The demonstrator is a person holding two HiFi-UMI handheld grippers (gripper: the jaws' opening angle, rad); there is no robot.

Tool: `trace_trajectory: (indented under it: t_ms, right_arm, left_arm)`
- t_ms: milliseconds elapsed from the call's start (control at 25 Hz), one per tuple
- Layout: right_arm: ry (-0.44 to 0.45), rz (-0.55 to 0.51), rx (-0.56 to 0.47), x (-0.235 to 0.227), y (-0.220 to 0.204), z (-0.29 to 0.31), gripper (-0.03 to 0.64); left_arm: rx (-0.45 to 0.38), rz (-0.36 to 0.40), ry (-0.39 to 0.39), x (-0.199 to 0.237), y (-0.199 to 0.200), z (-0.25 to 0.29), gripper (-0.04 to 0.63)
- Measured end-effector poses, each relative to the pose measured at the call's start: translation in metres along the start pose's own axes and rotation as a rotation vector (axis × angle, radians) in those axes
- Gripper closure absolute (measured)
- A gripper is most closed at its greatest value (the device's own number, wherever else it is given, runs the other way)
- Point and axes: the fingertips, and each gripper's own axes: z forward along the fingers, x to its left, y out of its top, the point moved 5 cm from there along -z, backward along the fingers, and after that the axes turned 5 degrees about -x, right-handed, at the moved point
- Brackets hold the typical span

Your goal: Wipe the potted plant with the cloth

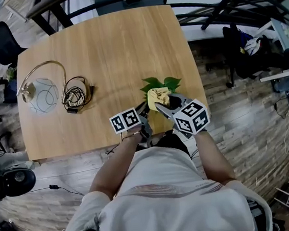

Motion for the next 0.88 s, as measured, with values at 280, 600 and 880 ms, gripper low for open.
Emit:
trace_trajectory:
  t_ms: [280,600,880]
  right_arm:
    - [-0.336,-0.028,-0.057,-0.065,0.016,-0.005,0.431]
    - [-0.467,-0.004,-0.206,-0.079,0.024,-0.068,0.431]
    - [-0.584,0.005,-0.392,-0.083,0.054,-0.115,0.433]
  left_arm:
    - [0.009,0.023,-0.014,0.001,0.003,0.002,0.511]
    - [-0.013,0.187,0.0,-0.007,0.026,-0.018,0.428]
    - [-0.247,0.648,0.02,-0.075,0.102,-0.079,0.425]
